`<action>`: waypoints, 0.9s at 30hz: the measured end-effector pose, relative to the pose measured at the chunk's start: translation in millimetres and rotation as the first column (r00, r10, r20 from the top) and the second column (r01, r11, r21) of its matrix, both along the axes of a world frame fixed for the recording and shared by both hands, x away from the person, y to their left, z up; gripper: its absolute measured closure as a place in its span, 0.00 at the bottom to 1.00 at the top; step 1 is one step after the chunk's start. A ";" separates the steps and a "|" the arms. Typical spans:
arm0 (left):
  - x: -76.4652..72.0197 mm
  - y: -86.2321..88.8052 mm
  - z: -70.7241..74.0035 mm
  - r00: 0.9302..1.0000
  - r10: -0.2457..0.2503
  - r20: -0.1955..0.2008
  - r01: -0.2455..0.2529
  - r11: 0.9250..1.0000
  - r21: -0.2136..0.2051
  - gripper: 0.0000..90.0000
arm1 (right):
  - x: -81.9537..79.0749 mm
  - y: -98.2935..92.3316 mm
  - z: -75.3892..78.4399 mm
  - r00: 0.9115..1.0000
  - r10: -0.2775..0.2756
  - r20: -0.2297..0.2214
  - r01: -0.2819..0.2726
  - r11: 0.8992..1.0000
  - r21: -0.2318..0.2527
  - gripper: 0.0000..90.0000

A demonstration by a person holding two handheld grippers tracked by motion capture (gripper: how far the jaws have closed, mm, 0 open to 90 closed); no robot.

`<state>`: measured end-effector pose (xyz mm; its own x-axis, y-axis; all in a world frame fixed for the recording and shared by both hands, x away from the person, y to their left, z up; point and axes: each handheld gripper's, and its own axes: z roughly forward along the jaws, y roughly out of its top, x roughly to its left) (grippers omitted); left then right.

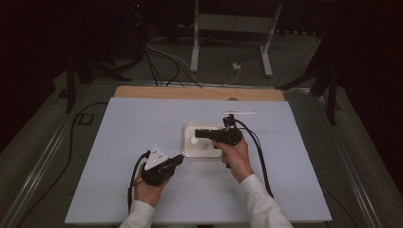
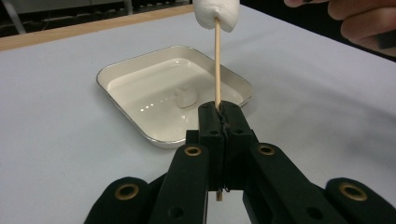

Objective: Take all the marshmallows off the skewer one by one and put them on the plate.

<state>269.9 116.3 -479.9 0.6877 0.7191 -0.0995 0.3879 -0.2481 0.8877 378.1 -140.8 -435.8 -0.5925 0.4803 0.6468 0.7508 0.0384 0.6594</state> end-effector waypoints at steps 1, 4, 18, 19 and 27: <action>-0.1 -0.2 0.0 1.000 0.000 0.001 0.000 1.000 0.003 1.00 | 0.3 -0.7 0.2 1.000 -0.001 0.001 0.001 1.000 -0.002 0.88; -0.4 -0.5 0.4 1.000 -0.003 0.001 0.003 1.000 0.006 1.00 | 1.0 -2.7 1.0 1.000 -0.007 -0.001 0.007 1.000 -0.001 0.89; -1.0 0.7 0.1 1.000 -0.024 0.009 0.024 1.000 0.017 1.00 | 4.8 -13.4 4.2 0.999 -0.048 -0.007 0.048 0.999 0.017 0.89; -1.0 0.6 -0.2 1.000 -0.026 0.008 0.026 0.999 0.022 1.00 | 4.9 -14.3 4.8 0.999 -0.054 -0.005 0.054 0.998 0.020 0.90; 2.4 12.1 -7.3 0.999 0.030 -0.021 -0.029 0.999 0.012 1.00 | 10.9 -57.8 23.0 0.981 -0.186 0.055 0.185 0.982 0.027 0.89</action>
<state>272.4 128.3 -487.1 0.6639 0.7403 -0.1056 0.4141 -0.2464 0.8762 389.0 -198.6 -412.8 -0.5309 0.5715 0.6258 0.7045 -0.1128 0.7007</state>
